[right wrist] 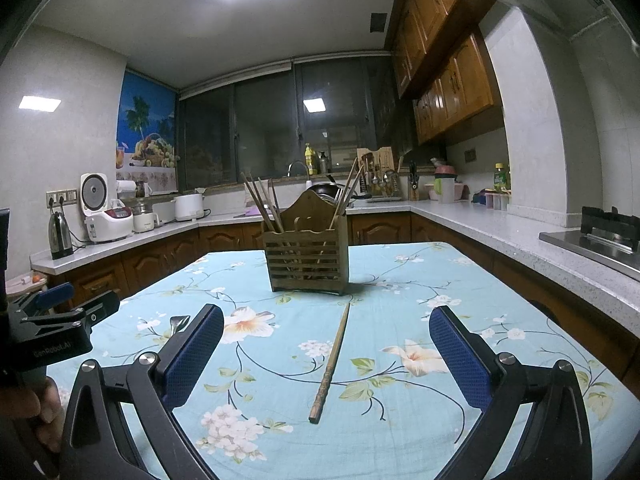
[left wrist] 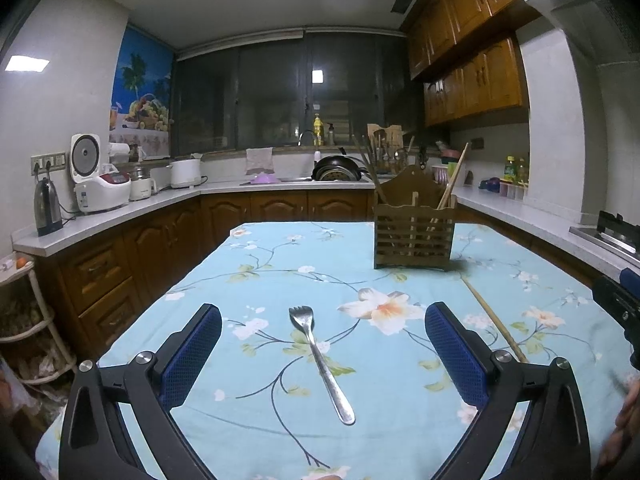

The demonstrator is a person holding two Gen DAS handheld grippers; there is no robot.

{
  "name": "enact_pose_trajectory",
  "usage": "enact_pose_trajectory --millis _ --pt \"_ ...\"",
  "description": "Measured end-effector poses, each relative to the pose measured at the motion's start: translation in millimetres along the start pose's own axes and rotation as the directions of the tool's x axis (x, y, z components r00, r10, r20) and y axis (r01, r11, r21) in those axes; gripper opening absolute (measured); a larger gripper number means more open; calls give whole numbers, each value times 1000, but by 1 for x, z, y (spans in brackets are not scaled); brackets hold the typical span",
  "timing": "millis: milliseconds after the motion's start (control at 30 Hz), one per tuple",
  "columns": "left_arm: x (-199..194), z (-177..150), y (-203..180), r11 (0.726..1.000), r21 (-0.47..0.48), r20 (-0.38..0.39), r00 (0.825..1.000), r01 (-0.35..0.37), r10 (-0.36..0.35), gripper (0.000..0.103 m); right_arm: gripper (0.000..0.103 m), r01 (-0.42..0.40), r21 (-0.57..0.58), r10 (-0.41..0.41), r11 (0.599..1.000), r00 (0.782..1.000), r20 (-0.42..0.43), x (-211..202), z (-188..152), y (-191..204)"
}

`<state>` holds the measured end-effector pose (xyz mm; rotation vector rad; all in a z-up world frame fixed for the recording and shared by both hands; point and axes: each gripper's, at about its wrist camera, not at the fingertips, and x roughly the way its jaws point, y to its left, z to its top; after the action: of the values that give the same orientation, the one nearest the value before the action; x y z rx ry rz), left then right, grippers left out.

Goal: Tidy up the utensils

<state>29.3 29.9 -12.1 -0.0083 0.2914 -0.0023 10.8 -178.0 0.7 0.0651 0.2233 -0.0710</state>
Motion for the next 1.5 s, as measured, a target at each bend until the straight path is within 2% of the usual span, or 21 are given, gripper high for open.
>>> enact_pose_trajectory --millis 1500 --pt "-3 -5 -6 999 36 14 1000 0 -1 102 103 -2 2 2 1000 1000 2 -1 1 1"
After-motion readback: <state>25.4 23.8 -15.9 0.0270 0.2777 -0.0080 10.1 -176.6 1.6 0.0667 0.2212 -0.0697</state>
